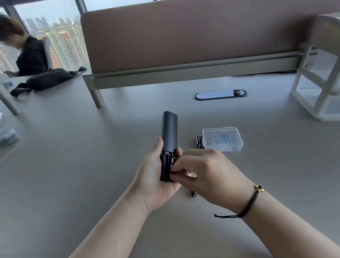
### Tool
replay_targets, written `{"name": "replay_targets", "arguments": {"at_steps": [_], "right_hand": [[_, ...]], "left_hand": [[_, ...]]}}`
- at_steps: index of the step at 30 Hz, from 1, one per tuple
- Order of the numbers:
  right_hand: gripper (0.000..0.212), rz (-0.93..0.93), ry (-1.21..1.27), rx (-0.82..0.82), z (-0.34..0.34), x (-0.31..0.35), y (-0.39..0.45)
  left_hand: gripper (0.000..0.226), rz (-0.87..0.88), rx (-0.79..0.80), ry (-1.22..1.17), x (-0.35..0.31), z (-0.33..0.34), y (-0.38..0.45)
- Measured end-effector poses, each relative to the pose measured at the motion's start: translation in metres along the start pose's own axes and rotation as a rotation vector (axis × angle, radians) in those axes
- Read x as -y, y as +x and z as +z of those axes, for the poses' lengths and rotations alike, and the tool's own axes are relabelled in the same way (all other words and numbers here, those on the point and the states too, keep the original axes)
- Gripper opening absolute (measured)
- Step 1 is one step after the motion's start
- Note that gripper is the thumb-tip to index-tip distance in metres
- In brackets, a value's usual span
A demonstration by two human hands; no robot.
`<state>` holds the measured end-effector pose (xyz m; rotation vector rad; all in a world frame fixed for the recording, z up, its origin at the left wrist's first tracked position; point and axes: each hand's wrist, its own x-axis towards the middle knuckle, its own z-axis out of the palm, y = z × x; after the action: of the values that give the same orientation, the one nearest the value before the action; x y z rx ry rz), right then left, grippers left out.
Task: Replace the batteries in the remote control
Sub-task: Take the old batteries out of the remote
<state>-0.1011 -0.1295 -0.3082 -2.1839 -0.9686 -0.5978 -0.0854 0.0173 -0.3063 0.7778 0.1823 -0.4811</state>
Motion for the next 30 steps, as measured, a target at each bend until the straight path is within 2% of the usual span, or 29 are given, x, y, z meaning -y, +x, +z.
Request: {"name": "replay_targets", "arguments": {"at_steps": [6,10,16,24,30], "right_hand": [[0.006,-0.007,-0.014,0.036,0.002,0.000,0.000],[0.013,0.056,0.013,0.023,0.000,0.001,0.001],[0.023,0.152,0.092,0.013,-0.003,0.004,0.001],[0.027,0.231,0.094,0.017,-0.005,0.007,0.003],[0.031,0.257,0.081,0.023,-0.004,0.009,0.004]], "left_hand": [[0.047,-0.005,0.031,0.003,0.001,-0.001,0.000],[0.045,0.026,0.043,0.072,0.001,-0.002,0.001],[0.055,0.071,0.063,0.187,0.004,0.001,-0.001],[0.061,0.071,0.070,0.213,0.006,0.003,-0.001],[0.057,0.117,0.063,0.243,0.009,0.001,-0.001]]}}
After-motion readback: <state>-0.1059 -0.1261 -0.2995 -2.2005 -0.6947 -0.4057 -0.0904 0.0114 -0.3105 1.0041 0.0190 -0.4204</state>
